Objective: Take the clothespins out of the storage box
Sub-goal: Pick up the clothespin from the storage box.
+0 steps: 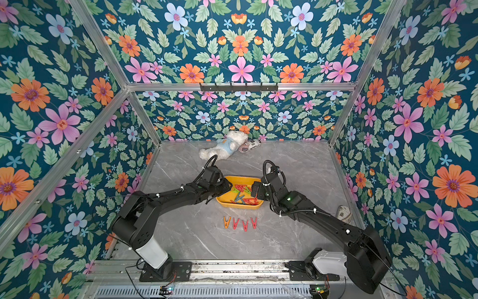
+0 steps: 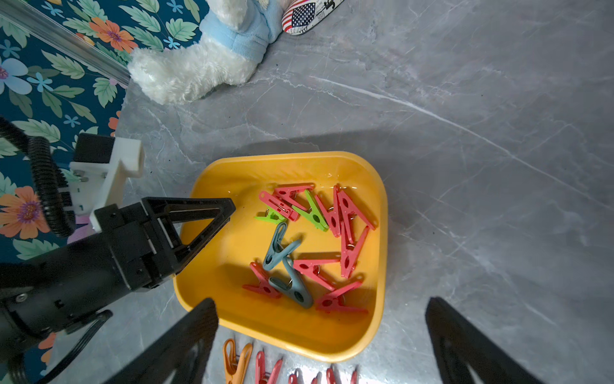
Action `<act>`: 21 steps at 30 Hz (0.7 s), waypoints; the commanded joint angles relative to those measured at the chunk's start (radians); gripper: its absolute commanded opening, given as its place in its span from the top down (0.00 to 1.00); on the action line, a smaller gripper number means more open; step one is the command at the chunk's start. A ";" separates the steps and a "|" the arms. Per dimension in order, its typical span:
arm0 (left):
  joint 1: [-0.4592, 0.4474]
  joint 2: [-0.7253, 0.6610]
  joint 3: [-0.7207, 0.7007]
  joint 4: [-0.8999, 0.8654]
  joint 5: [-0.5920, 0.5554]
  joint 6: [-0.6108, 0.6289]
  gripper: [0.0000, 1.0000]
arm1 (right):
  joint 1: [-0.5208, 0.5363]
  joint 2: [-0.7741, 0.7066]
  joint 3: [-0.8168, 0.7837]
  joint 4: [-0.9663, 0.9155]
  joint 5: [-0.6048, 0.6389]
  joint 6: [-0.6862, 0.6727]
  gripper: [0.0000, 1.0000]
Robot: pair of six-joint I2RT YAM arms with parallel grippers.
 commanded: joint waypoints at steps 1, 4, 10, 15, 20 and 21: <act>-0.002 0.026 0.007 0.108 0.011 -0.035 0.65 | -0.008 -0.003 0.005 0.011 -0.011 -0.019 0.01; -0.003 0.052 0.011 0.133 0.014 -0.040 0.67 | -0.012 -0.006 0.007 0.000 -0.004 -0.024 0.01; -0.006 0.097 0.031 0.150 0.032 -0.038 0.67 | -0.022 -0.022 0.001 -0.010 0.007 -0.023 0.01; -0.006 0.134 0.054 0.145 0.045 -0.030 0.67 | -0.026 -0.028 -0.007 -0.026 0.014 -0.012 0.01; -0.011 0.164 0.075 0.152 0.066 -0.031 0.71 | -0.027 -0.047 -0.020 -0.033 0.028 -0.007 0.01; -0.012 0.168 0.080 0.149 0.067 -0.031 0.71 | -0.029 -0.050 -0.022 -0.034 0.029 -0.005 0.01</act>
